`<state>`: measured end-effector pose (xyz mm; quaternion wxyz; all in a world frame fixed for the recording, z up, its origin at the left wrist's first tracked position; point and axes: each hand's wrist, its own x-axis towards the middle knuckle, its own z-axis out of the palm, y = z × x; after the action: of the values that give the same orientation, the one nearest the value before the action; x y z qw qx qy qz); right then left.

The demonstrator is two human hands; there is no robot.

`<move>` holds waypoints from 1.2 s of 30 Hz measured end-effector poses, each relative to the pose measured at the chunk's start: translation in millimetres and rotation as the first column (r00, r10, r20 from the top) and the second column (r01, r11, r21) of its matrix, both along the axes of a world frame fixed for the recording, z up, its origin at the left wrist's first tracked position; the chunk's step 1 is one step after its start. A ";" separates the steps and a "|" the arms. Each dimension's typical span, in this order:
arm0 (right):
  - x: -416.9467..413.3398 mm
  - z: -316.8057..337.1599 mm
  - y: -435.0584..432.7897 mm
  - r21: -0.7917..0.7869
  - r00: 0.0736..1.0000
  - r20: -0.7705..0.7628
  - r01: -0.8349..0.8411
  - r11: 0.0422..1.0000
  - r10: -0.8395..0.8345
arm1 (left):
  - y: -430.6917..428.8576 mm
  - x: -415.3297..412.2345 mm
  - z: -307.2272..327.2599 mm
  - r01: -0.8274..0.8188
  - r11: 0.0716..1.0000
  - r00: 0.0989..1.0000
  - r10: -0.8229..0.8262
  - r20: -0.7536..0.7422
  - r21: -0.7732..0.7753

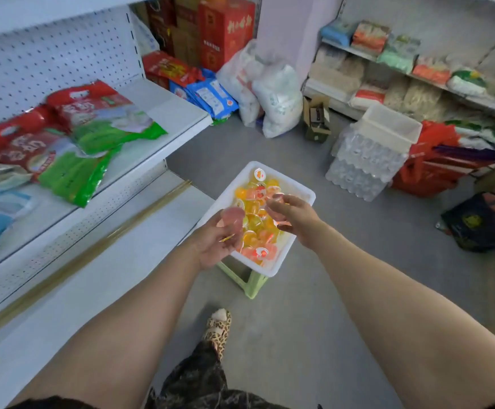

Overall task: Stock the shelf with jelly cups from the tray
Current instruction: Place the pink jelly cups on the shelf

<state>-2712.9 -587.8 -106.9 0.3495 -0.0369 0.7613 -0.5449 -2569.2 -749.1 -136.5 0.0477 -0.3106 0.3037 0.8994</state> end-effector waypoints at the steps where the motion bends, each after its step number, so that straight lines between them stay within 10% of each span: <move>1: 11.7 17.4 0.7 -0.024 0.999 -0.038 -0.018 1.000 0.017 | 4.3 16.7 12.1 -0.014 0.999 0.999 0.012 -0.040 -0.029; 8: 101.6 130.7 -41.4 -0.160 0.954 -0.240 -0.223 0.962 0.181 | -12.9 138.2 111.3 -0.180 0.896 0.981 0.134 -0.141 -0.407; 19: 287.3 249.5 -183.3 -0.298 0.777 -0.474 -0.584 0.755 0.414 | -107.8 336.6 260.9 -0.550 0.425 0.795 0.529 -0.296 -0.719; 30: 515.8 290.5 -369.6 -0.394 0.620 -0.523 -0.784 0.479 0.585 | -244.0 588.0 310.0 -0.463 -0.051 0.549 0.767 -0.332 -0.885; 36: 592.2 285.3 -450.7 -0.329 0.573 -0.544 -0.818 0.472 0.613 | -312.2 658.8 315.8 -0.336 -0.148 0.500 0.809 -0.309 -0.930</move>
<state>-2120.6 -1038.5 178.4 0.3788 -0.5530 0.5291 -0.5203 -1910.4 -1061.4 179.3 -0.5114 -0.5385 0.5783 0.3378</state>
